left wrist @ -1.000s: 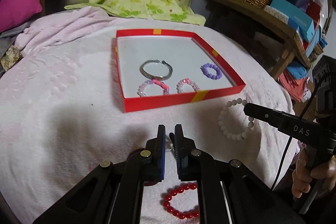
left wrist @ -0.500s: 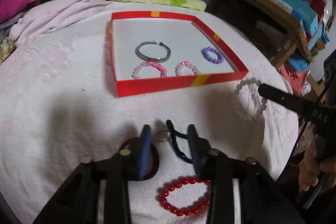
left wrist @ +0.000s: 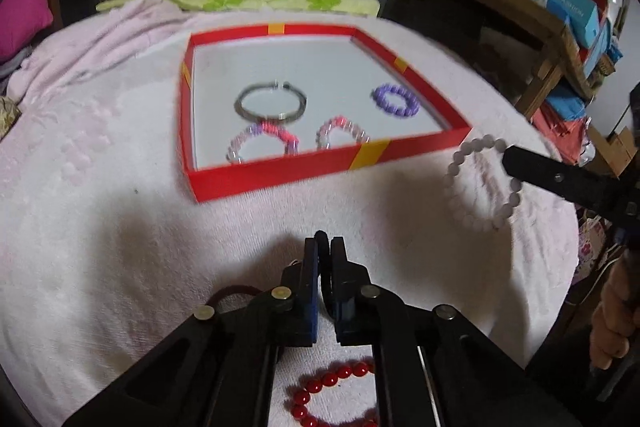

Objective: Organize jewelry
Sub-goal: 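Carry the hair tie and pearl bracelet with both tools over the red box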

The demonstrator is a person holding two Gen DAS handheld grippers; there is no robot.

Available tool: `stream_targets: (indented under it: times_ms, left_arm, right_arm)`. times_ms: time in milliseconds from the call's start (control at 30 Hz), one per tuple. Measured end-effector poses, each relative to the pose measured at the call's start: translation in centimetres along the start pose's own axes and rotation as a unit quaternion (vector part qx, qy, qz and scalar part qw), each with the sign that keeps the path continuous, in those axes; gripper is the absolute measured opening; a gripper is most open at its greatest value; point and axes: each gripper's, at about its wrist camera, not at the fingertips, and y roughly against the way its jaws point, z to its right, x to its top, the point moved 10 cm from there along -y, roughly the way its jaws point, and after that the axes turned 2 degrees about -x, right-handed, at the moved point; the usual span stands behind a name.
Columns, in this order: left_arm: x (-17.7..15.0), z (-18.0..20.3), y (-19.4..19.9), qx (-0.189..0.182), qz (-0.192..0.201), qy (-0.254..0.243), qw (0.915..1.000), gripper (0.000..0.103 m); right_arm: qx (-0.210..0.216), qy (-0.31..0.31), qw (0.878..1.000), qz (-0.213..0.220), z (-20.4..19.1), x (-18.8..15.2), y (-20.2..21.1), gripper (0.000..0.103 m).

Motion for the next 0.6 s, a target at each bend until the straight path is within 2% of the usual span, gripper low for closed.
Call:
stream_targets:
  times_ms: [367, 600]
  left_arm:
    - [3.5, 0.1, 6.2, -0.019, 0.102, 0.008, 0.9945, 0.006]
    - [6.8, -0.3, 7.4, -0.012, 0.161, 0.001, 0.9868, 0.006]
  right_arm:
    - [0.039, 0.016, 0.997, 0.065, -2.5, 2.0, 2.3, 0.011]
    - [0.04, 0.013, 0.996, 0.083, -3.1, 4.5, 1.5, 0.011]
